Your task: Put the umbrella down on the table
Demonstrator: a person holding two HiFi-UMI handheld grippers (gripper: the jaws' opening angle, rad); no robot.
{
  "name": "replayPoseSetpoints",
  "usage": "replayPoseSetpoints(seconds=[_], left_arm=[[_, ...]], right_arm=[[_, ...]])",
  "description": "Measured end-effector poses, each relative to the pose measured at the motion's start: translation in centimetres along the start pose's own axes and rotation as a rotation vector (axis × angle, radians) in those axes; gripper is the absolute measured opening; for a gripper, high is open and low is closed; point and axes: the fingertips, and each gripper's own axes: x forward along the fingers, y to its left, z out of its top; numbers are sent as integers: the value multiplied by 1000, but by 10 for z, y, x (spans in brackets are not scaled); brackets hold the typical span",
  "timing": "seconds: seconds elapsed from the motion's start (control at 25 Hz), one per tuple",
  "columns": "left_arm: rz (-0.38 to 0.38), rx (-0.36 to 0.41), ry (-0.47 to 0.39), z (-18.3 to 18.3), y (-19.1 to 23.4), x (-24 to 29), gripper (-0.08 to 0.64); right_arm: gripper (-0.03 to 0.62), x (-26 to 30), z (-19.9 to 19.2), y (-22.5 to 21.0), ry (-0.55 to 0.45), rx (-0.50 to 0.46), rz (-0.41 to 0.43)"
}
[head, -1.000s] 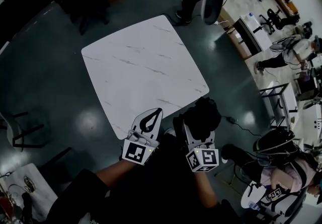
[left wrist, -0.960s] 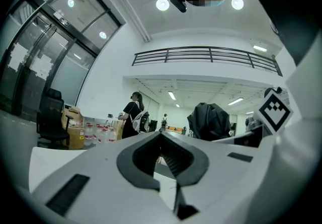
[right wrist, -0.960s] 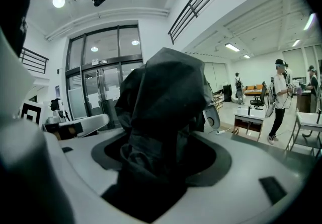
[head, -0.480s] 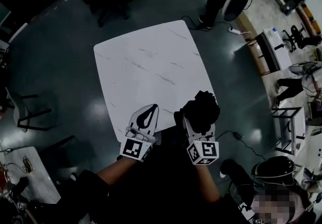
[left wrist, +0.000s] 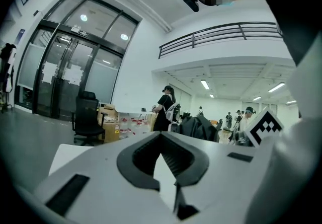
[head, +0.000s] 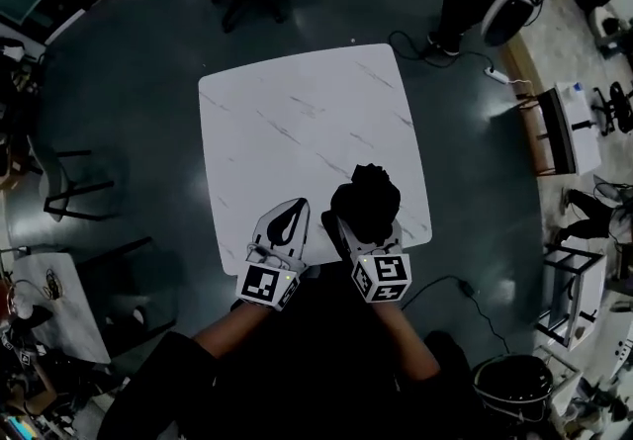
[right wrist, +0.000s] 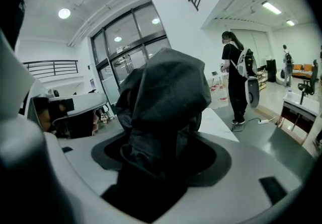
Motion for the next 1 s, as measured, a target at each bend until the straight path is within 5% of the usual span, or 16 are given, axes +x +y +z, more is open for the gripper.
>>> replayPoseSetpoints(seconds=[0.56, 1.0], left_arm=[[350, -70, 10, -5, 63, -14, 6], [513, -117, -7, -10, 94, -42, 8]], right_arm=[[339, 121, -53, -2, 301, -76, 224], [339, 196, -127, -16, 515, -154, 248]])
